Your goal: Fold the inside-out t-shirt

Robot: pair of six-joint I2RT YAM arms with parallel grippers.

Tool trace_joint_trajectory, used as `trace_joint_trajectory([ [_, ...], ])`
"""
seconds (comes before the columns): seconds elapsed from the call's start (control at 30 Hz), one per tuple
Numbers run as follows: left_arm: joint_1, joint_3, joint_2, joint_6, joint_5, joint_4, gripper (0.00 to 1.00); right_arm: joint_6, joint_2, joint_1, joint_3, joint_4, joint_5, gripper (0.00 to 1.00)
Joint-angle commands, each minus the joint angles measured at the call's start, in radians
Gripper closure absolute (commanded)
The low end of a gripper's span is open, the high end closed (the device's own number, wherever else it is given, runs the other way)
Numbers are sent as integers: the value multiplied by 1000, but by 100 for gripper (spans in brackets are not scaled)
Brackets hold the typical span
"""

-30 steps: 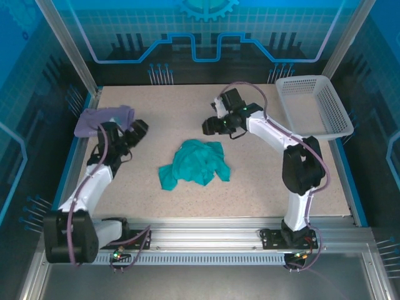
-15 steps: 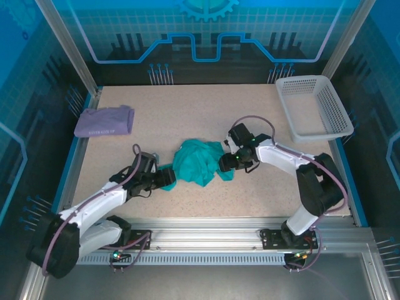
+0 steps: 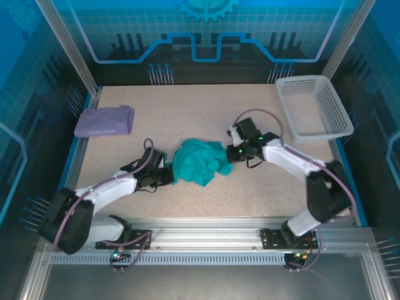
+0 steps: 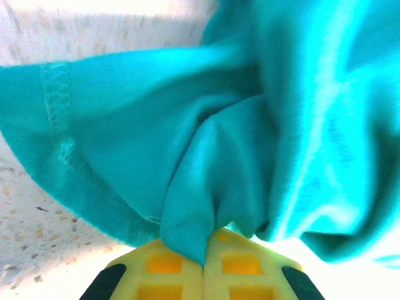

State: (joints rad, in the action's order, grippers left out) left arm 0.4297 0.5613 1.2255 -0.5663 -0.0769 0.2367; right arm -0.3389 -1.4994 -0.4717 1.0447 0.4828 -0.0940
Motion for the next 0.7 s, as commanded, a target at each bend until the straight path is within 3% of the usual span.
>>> trace_joint_trajectory([
  [0.0,3,124,-196,65,99,50,100,41,211,53,117,21,-46,100],
  [0.17,-12,354,-372,116,231,57,100,127,378,84,349,44,19,100],
  [0.37,-27,610,-369,233,342,85,100,241,462,86,512,44,181,100],
  [0.5,-66,675,-368,267,384,120,100,282,490,90,539,60,226,100],
  [0.67,-92,680,-409,277,376,119,100,304,537,92,531,70,178,100],
])
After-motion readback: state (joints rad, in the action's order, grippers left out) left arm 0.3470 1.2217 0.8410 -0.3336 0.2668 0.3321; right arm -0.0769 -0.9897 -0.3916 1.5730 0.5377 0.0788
